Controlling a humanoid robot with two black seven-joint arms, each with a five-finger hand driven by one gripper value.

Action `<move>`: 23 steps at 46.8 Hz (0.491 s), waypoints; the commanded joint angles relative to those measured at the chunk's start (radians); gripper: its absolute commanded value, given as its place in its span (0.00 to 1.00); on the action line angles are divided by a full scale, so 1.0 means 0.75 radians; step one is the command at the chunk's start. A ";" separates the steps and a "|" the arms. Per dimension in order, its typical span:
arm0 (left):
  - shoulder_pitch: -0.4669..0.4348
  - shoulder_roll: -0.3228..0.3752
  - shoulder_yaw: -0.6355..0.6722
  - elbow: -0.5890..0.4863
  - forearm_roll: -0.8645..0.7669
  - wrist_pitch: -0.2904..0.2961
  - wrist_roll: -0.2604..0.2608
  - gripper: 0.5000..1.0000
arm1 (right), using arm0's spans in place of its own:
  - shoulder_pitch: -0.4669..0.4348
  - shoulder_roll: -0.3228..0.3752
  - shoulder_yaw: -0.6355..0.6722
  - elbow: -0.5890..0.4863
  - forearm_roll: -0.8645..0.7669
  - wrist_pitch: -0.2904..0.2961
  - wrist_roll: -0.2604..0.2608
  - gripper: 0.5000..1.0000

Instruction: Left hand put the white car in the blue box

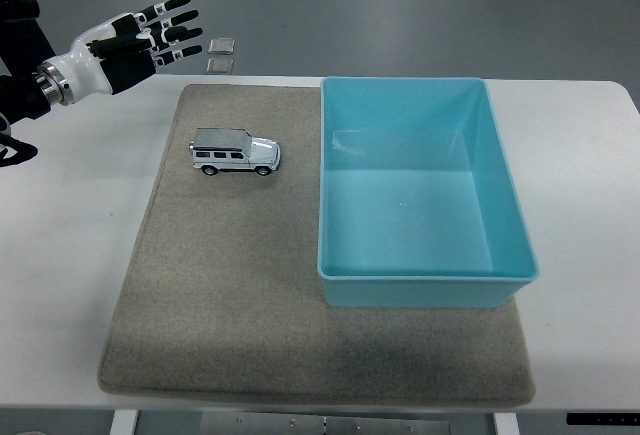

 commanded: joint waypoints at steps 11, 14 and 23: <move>-0.066 0.065 0.014 -0.045 0.651 0.000 -0.259 1.00 | 0.000 0.000 -0.001 0.000 0.000 0.000 0.000 0.87; -0.080 0.085 0.016 -0.068 0.745 0.000 -0.261 1.00 | 0.002 0.000 -0.001 0.000 0.000 0.000 0.000 0.87; -0.129 0.126 0.069 -0.135 0.919 0.000 -0.265 1.00 | 0.000 0.000 -0.001 0.000 0.000 0.000 0.000 0.87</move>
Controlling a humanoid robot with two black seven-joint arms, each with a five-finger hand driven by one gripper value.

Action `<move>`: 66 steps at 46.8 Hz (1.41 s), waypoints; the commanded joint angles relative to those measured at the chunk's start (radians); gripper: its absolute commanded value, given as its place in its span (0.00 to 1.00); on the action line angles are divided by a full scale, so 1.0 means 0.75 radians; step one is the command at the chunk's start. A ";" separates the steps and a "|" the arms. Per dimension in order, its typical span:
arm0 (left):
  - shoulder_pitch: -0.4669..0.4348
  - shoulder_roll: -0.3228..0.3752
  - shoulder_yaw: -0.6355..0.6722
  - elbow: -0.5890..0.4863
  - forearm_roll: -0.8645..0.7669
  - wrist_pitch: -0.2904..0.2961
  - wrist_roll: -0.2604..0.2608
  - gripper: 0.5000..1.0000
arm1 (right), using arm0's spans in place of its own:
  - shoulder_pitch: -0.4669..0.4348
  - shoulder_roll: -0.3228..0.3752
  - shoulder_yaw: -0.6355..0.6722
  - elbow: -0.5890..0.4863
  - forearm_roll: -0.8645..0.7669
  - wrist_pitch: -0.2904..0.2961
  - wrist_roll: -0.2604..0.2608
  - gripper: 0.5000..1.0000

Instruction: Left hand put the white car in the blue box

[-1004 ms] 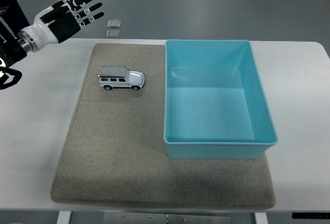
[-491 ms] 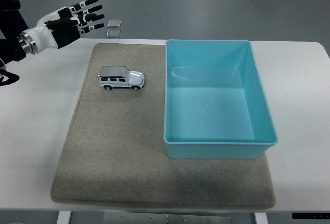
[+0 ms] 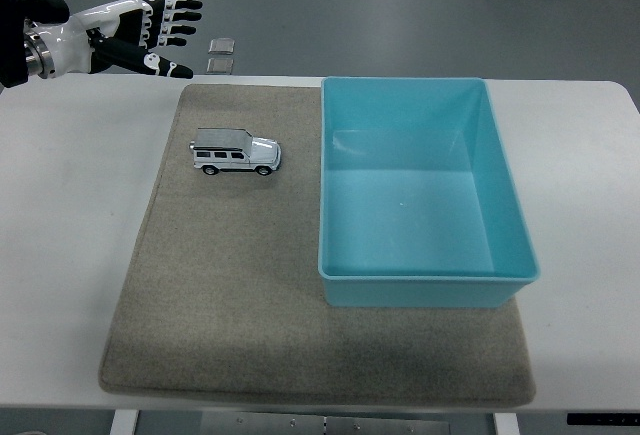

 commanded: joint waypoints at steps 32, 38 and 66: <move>-0.016 0.009 0.495 -0.285 0.483 0.600 -0.092 1.00 | 0.000 0.000 0.000 0.001 0.000 0.000 0.000 0.87; -0.012 -0.004 0.517 -0.280 0.491 0.655 -0.092 1.00 | 0.000 0.000 0.000 -0.002 0.000 0.000 0.000 0.87; -0.008 -0.039 0.595 -0.264 0.618 0.729 -0.092 0.85 | 0.000 0.000 0.000 0.001 0.000 0.000 0.000 0.87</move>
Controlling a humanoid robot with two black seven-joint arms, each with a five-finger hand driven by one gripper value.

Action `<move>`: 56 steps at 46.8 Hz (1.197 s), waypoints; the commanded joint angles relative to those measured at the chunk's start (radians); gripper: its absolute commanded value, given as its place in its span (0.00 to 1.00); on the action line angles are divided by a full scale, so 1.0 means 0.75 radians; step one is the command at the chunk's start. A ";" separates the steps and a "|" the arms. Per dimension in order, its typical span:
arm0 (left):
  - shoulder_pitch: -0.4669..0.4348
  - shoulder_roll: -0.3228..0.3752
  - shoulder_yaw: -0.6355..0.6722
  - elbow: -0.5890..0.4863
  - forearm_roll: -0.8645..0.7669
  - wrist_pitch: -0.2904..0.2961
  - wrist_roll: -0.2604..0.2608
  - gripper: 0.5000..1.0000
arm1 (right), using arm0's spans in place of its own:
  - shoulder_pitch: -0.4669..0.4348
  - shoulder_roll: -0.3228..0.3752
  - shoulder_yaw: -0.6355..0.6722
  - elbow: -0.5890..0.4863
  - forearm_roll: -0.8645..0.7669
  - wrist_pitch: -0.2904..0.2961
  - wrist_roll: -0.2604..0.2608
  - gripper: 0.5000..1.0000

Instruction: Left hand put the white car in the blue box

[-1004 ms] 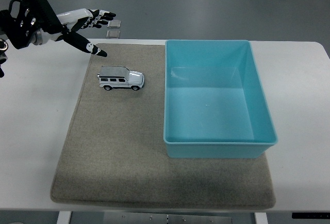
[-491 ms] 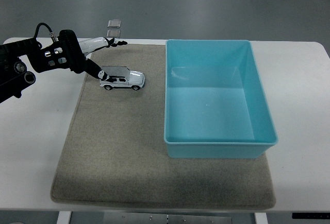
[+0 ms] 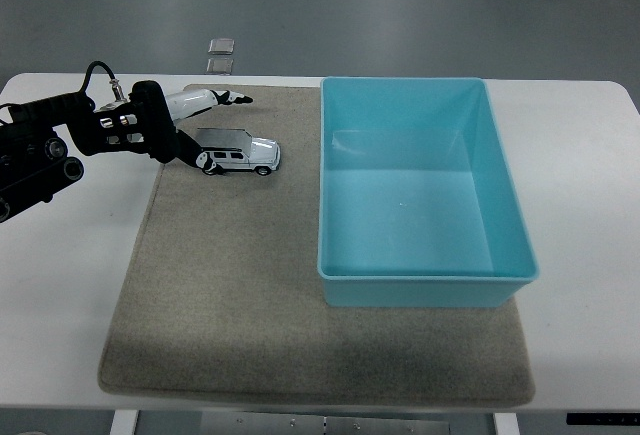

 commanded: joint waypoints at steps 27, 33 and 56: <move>-0.006 0.000 0.000 0.018 0.067 0.000 0.002 0.32 | -0.001 0.000 0.000 0.000 0.000 0.000 0.000 0.87; -0.012 0.000 0.000 0.018 0.067 -0.002 0.000 0.17 | -0.001 0.000 0.000 -0.002 0.000 0.000 0.000 0.87; -0.039 0.024 0.000 0.016 0.063 -0.031 0.000 0.00 | -0.001 0.000 0.000 0.000 0.000 0.000 0.000 0.87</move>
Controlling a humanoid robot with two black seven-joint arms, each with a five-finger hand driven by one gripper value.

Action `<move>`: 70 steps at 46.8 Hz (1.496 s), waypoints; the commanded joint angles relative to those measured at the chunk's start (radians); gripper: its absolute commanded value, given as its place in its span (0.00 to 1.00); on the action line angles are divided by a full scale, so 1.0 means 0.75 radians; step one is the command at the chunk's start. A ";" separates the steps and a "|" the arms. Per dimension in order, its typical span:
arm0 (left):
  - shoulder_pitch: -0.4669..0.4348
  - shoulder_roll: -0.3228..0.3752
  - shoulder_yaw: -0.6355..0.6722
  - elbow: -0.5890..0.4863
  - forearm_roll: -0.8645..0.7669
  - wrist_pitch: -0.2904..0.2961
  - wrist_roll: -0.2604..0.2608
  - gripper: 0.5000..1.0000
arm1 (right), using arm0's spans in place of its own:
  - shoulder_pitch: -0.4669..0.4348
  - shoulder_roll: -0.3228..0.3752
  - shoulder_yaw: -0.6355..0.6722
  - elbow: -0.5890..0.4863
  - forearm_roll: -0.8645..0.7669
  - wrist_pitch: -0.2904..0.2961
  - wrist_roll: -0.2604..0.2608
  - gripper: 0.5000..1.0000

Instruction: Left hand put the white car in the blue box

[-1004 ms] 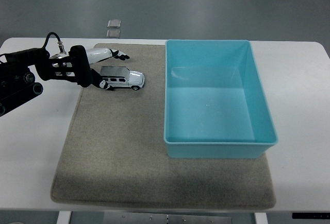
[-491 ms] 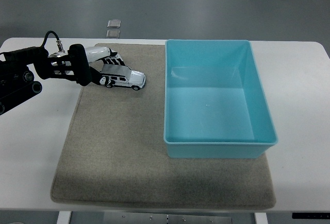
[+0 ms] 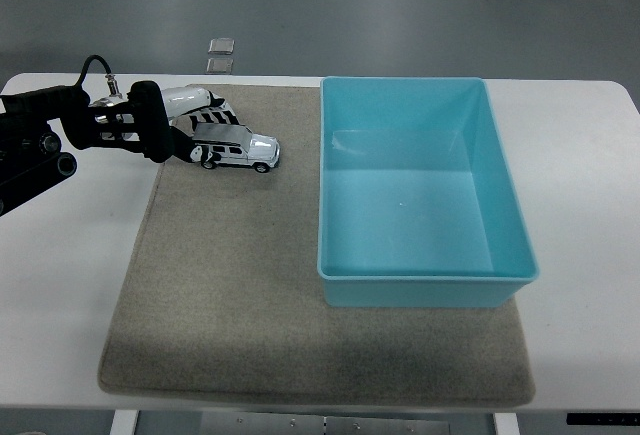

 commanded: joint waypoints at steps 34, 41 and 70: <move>-0.382 0.136 -0.024 -0.095 -0.108 -0.220 -0.001 0.00 | 0.000 0.000 0.000 0.000 0.000 0.000 0.000 0.87; -0.421 0.014 -0.018 -0.089 -0.106 -0.222 0.019 0.00 | 0.002 0.000 0.000 0.000 0.000 0.000 0.000 0.87; -0.408 -0.459 0.000 -0.052 -0.080 -0.222 0.191 0.00 | 0.000 0.000 0.000 -0.002 0.000 0.000 0.000 0.87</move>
